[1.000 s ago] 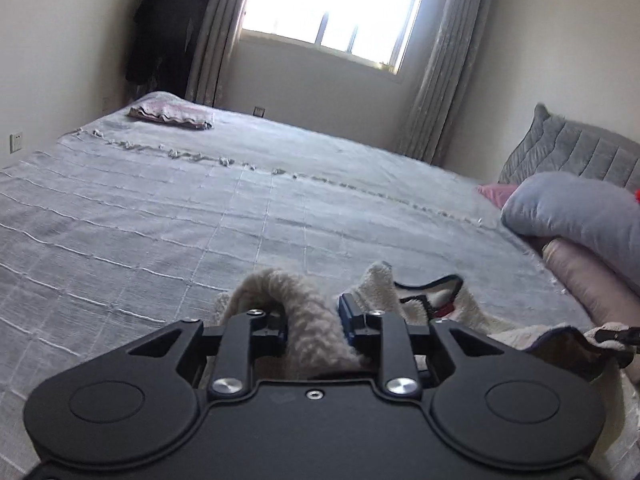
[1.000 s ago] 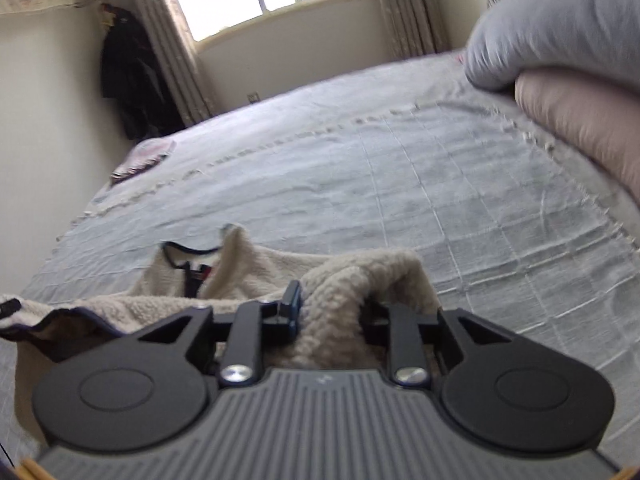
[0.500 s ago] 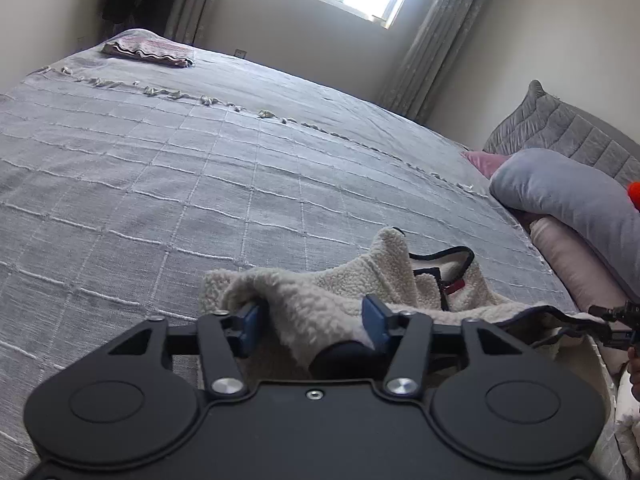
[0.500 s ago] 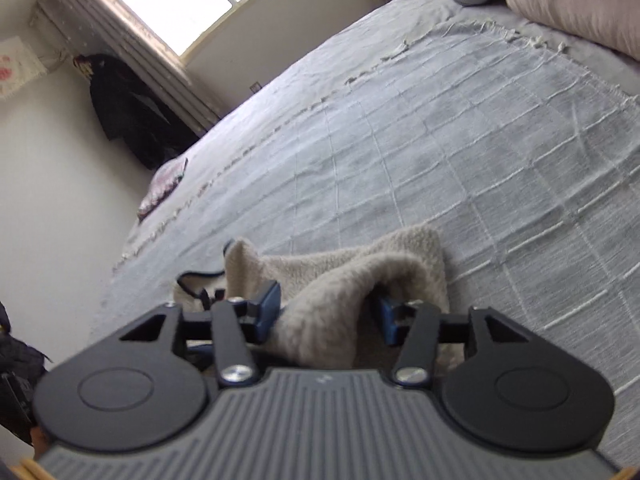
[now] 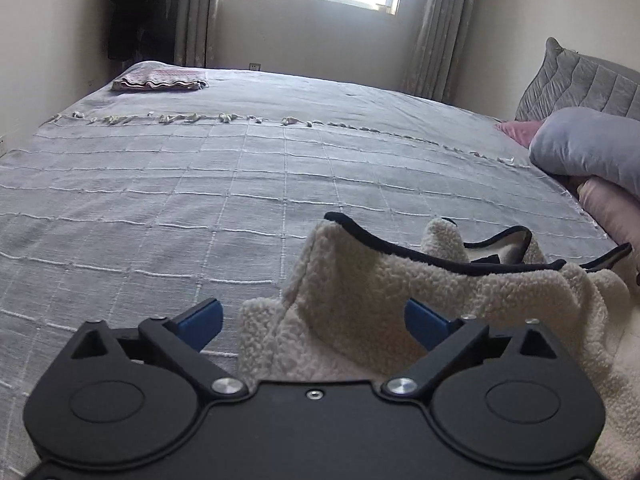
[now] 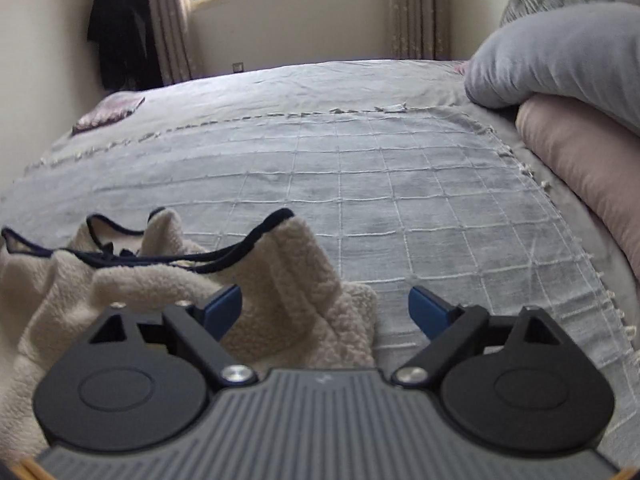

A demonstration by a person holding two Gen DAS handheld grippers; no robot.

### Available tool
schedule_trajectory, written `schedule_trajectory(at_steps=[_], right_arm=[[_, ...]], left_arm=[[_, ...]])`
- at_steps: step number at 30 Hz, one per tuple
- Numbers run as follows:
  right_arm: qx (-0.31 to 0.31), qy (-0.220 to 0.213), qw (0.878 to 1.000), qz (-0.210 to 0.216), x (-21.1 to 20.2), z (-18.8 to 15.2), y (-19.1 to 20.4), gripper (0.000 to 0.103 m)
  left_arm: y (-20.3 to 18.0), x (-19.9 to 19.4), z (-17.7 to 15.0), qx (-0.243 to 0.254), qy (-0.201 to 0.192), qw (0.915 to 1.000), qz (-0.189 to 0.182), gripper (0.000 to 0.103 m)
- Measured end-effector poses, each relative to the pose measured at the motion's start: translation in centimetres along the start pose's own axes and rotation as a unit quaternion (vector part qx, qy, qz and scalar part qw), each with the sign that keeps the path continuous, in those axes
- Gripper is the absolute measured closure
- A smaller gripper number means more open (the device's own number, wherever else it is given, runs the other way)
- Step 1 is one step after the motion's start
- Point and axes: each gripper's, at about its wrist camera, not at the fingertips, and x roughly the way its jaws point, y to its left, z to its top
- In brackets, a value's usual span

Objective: Fold large clothes

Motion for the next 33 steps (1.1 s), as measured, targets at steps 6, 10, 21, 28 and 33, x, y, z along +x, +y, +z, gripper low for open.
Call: schedule_trajectory(at_steps=[6, 10, 21, 28, 33], right_arm=[[-0.035, -0.036, 0.997, -0.058, 3.6, -0.5, 3.7, 0.091], [-0.043, -0.139, 0.984, -0.101, 1.5, 0.7, 4.3, 0.091], [-0.110, -0.006, 0.978, -0.176, 15.3, 0.6, 5.4, 0.091], [-0.105, -0.016, 0.976, -0.192, 13.4, 0.6, 5.2, 0.058], [-0.083, -0.071, 0.983, -0.145, 6.8, 2.0, 6.3, 0.042]], left_arm=[[-2.0, 0.8, 0.5, -0.001, -0.038, 0.9986, 0.037, 0.091], [-2.4, -1.5, 1.9, 0.008, -0.155, 0.9859, 0.062, 0.091], [-2.4, 13.0, 1.2, 0.087, -0.028, 0.9755, 0.200, 0.085], [-2.1, 10.5, 1.7, 0.071, -0.044, 0.9714, 0.222, 0.054], [-4.9, 5.1, 2.7, 0.051, -0.079, 0.9818, 0.165, 0.050]])
